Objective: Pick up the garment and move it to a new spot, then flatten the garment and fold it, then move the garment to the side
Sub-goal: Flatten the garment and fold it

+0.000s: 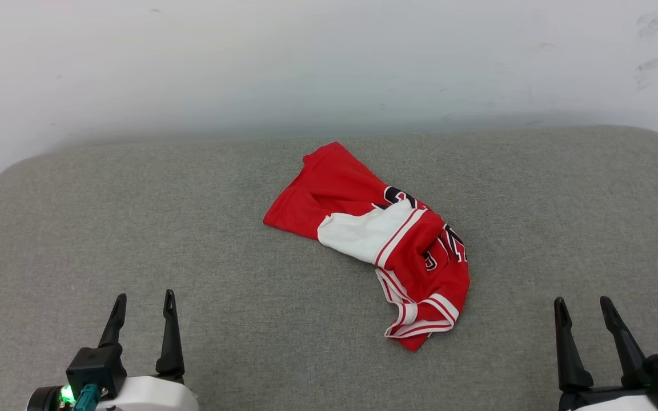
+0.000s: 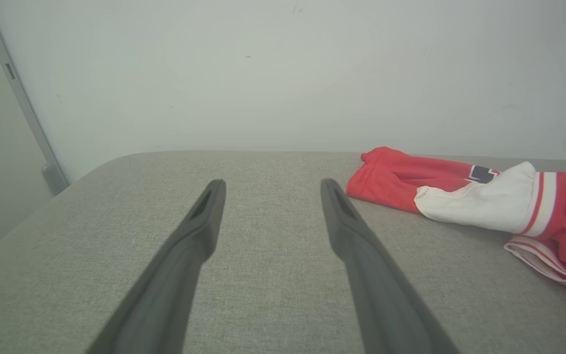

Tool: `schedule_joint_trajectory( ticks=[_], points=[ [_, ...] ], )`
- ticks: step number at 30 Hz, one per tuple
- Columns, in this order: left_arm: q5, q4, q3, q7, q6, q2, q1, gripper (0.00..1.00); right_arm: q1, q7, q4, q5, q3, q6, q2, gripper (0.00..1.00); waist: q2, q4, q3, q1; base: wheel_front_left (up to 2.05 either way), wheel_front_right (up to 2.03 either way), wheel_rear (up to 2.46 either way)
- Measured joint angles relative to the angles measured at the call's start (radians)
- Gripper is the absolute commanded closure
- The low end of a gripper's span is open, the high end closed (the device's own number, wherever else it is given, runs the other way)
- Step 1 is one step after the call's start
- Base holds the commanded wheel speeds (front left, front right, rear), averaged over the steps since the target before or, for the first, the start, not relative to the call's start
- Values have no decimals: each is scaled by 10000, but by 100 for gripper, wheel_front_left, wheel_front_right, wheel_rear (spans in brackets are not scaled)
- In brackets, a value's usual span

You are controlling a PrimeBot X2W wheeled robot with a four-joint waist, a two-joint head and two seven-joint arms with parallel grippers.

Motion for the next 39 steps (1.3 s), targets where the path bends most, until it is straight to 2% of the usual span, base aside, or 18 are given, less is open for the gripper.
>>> schedule_joint_trajectory(
  ticks=[8,14,17,21,25,32,39],
  points=[
    [313,151,366,0,-395,-251,0,0,11,0,67,25,19,0,0,0,0,9,10,1,0,0,0],
    [458,178,493,0,-506,-376,0,0,12,0,82,25,44,0,0,0,0,-5,-8,0,0,0,0],
    [481,167,462,0,-755,-426,-82,0,5,0,81,25,65,0,0,0,0,-30,11,0,0,0,0],
    [518,136,351,-2,-1087,-401,-776,0,-44,0,67,23,98,0,0,0,0,-81,73,1,0,0,0],
    [596,111,130,-2,-1375,-130,-1838,0,-169,0,17,15,176,0,0,0,0,-188,180,1,0,0,0],
    [293,495,-1020,-2,-1590,579,-3765,0,-376,0,-79,8,224,0,0,0,0,-509,511,2,0,0,0],
    [-1089,1394,-3764,198,-1601,1858,-5678,0,-587,0,-115,40,219,0,-2,0,0,-870,899,2,0,0,0]
  ],
)
